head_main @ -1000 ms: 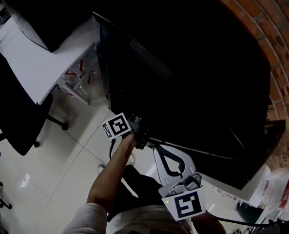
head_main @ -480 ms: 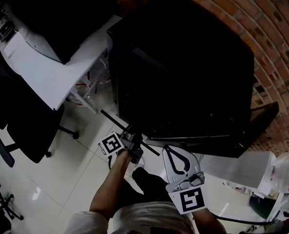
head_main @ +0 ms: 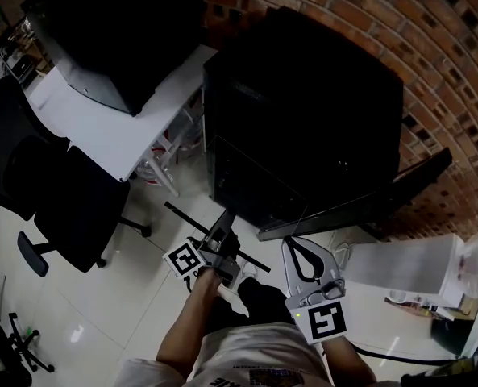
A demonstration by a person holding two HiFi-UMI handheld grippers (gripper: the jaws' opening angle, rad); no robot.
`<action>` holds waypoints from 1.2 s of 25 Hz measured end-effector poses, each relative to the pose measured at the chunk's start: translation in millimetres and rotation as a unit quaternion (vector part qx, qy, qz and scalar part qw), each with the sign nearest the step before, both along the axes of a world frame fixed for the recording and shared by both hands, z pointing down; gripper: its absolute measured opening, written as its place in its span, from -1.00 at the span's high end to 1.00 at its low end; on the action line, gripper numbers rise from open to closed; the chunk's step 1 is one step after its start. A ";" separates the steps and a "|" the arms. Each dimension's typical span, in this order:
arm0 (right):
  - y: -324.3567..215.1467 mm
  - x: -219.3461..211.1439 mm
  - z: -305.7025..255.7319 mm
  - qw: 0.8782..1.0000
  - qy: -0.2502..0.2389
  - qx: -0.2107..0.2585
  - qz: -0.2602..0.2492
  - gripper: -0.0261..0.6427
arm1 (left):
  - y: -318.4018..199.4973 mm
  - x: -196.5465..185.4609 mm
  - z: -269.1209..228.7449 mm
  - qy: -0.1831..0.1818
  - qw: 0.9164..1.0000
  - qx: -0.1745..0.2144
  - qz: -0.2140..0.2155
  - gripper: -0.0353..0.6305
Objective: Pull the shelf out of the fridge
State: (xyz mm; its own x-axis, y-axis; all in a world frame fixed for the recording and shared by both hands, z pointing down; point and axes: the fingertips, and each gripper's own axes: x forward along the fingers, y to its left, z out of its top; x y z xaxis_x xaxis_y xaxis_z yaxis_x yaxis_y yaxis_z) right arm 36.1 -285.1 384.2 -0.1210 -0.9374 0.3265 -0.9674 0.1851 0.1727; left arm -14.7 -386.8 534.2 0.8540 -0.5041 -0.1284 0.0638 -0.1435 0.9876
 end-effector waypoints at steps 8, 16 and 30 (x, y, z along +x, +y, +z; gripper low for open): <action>13.8 -33.6 -28.6 0.999 -0.023 0.029 -0.010 0.91 | 19.9 -52.5 -80.1 0.028 0.998 0.051 -0.036 0.88; 37.2 -51.0 -47.9 0.998 -0.039 0.051 -0.002 0.91 | 42.8 -101.1 -131.6 0.026 0.993 0.100 -0.058 0.88; 54.8 -79.8 -61.5 0.996 -0.045 0.071 -0.002 0.91 | 77.0 -122.4 -163.4 0.046 0.992 0.114 -0.038 0.87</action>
State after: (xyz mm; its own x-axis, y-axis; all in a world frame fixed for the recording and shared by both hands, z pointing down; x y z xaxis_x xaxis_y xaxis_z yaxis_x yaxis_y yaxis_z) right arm -43.7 -230.3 322.7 -0.1474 -0.9728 0.1785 -0.9795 0.1686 0.1102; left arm -137.1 -309.8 370.8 0.7941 -0.5158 -0.3215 0.1317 -0.3704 0.9195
